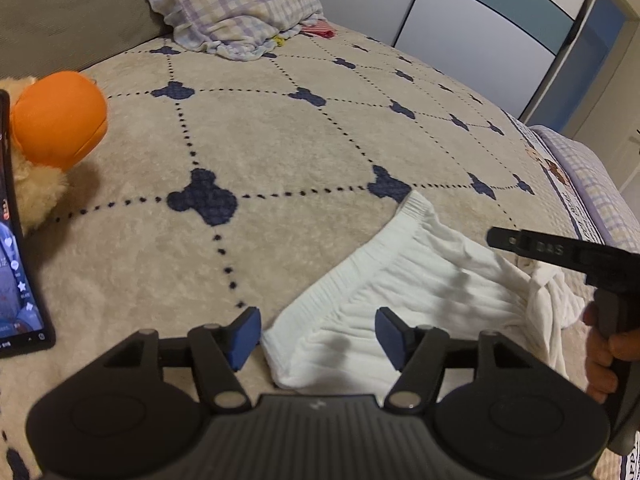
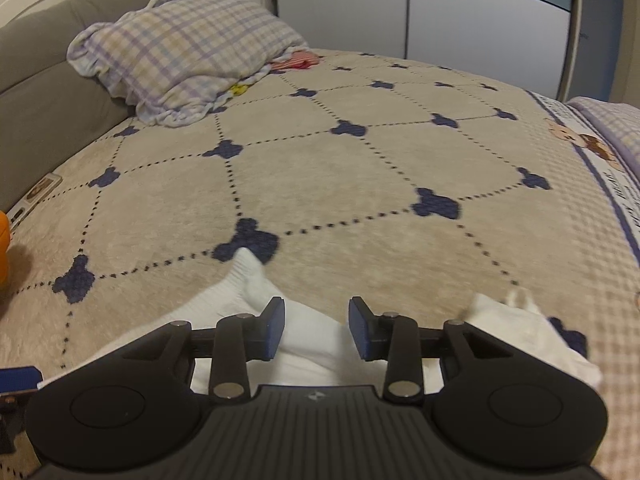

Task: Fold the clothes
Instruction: 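Open the right gripper and release the garment onto the quilt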

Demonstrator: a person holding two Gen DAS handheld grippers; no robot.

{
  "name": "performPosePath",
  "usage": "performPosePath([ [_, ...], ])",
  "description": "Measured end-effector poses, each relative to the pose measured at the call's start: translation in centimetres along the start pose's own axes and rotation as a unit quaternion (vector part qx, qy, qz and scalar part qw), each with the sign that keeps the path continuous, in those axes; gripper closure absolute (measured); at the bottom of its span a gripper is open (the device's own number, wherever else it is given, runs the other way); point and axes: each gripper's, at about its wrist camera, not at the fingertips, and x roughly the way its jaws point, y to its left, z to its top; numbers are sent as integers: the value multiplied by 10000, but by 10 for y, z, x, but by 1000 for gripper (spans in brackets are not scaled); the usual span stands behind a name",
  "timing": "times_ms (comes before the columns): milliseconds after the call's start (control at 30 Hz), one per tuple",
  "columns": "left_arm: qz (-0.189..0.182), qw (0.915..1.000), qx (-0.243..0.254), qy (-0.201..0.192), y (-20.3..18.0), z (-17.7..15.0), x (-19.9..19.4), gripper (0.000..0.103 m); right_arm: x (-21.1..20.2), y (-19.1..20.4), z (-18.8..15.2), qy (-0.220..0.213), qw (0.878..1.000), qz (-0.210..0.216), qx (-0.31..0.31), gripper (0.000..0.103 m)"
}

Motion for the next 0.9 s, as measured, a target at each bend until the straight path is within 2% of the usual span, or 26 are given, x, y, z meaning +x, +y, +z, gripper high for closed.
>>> performPosePath([
  [300, -45, 10000, 26, -65, -9, -1, -2, 24, -34, -41, -18, -38, 9993, -151, 340, 60],
  [600, -140, 9995, 62, -265, -18, -3, -7, 22, -60, -80, -44, 10, 9962, -266, 834, 59],
  [900, -306, 9988, 59, -390, -28, -6, -6, 22, -67, -111, -70, -89, 9924, -327, 1184, 59],
])
